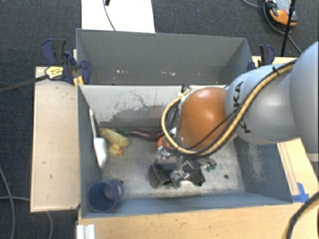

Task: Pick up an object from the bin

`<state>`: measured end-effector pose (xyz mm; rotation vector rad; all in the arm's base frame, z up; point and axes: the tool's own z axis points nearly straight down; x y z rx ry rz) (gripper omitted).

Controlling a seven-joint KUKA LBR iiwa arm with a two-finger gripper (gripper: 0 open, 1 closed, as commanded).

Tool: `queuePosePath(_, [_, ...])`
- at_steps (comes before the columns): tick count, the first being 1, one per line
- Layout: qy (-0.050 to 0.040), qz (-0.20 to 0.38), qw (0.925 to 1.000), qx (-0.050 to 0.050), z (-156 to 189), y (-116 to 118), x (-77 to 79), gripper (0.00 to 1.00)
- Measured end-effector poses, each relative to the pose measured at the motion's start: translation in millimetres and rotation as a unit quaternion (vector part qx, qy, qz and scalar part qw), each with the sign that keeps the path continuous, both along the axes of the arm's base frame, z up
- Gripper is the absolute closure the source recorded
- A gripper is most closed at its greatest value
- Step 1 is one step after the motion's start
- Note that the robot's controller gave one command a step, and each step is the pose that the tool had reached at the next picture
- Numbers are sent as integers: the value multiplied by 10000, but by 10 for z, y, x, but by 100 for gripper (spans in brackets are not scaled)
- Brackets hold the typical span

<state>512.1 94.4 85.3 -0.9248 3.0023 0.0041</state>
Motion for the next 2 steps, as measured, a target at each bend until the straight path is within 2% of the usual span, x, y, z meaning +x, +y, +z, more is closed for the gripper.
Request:
queuePosePath(1, [1,-7,10000,0,0,0,0,100])
queuePosePath(2, [-20,2948,9556,-11,1143,-471,-43,100])
